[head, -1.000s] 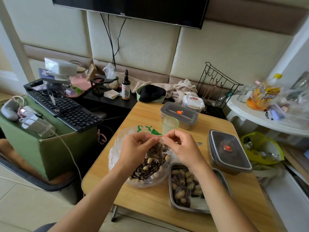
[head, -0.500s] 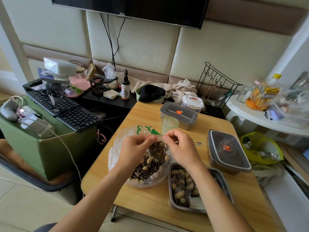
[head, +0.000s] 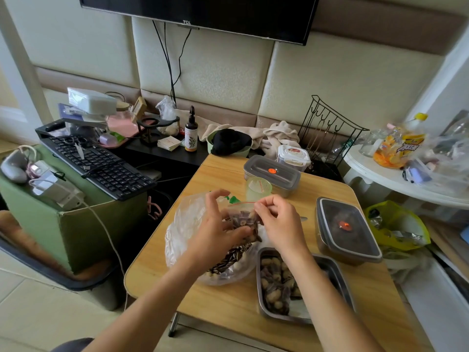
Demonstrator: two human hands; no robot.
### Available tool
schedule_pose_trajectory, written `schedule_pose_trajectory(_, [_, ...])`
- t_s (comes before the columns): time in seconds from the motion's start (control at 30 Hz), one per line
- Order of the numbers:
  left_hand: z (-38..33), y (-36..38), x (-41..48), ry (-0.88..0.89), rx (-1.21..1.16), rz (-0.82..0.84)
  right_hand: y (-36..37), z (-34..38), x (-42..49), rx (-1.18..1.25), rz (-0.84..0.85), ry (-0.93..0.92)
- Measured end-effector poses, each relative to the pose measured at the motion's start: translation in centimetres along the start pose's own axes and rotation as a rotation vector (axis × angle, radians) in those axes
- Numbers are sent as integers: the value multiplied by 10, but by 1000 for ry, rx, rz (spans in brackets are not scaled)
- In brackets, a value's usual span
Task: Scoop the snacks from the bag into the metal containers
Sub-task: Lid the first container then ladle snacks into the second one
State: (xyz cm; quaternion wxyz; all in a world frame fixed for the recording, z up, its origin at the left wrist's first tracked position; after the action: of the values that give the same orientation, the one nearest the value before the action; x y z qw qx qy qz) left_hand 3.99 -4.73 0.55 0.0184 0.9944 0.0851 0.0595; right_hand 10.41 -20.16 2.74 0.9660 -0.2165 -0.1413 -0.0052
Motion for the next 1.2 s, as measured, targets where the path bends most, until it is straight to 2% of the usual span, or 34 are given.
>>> schedule_pose_trajectory(0.23, [2,-1,5,153,309,-72,0,16,-5,-115,15,-230])
schedule_pose_trajectory(0.33, [2,-5,6,159,393,-121,-2,16,-4,-138,37,-229])
schedule_pose_trajectory(0.57, [4,-14,-3,114,275,-166,-6,7,-14,-178,384,-201])
schedule_pose_trajectory(0.7, [4,2,-21,75,147,-116,-21,1,-24,-191,393,-149])
schedule_pose_trajectory(0.77, [4,14,-30,88,159,-77,-36,-2,-31,-197,398,-117])
schedule_pose_trajectory(0.83, [4,26,-36,125,264,-42,-54,-9,-39,-220,389,-89])
schedule_pose_trajectory(1.0, [9,70,-49,370,717,158,-98,-37,-61,-341,419,63])
schedule_pose_trajectory(1.2, [22,104,-57,490,1009,311,-117,-56,-80,-554,492,116])
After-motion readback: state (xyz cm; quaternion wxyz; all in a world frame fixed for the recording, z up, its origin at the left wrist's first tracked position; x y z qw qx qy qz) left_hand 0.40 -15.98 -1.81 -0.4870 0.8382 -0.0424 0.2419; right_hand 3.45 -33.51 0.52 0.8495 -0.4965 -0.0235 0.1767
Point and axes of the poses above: each hand's wrist, its own x-axis towards the middle knuckle, its own y-axis out of the palm, z = x × y, the point moved 5 cm from there along x, towards the middle knuckle, and after that the axes turned 5 degrees about -z, right-handed, at the moved point
